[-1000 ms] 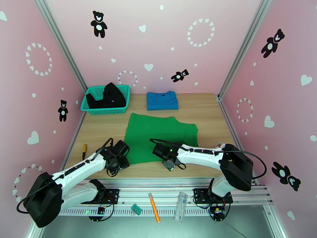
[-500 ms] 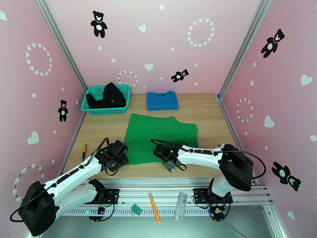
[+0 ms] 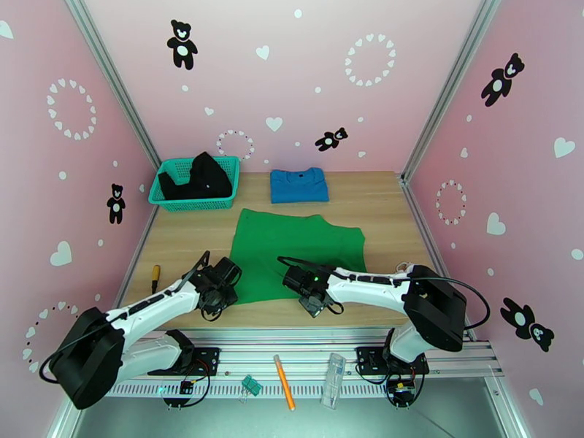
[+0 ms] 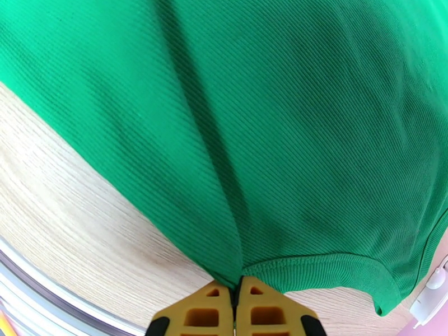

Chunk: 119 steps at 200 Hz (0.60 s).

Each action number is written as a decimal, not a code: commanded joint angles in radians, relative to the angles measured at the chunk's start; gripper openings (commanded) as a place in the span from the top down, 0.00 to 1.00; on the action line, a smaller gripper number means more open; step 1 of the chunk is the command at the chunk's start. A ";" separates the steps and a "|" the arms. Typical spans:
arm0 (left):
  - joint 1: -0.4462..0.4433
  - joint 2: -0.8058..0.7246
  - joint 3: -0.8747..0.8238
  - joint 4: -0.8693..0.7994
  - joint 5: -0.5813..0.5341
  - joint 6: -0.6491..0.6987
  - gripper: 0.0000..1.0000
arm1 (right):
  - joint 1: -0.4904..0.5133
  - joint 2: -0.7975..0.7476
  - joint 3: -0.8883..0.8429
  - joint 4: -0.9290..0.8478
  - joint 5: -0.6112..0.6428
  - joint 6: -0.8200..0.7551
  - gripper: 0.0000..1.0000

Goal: Fold and stack the mixed laundry pile

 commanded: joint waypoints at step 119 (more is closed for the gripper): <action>0.003 0.078 0.141 -0.120 -0.050 0.120 1.00 | 0.001 -0.063 0.003 -0.034 -0.007 -0.022 1.00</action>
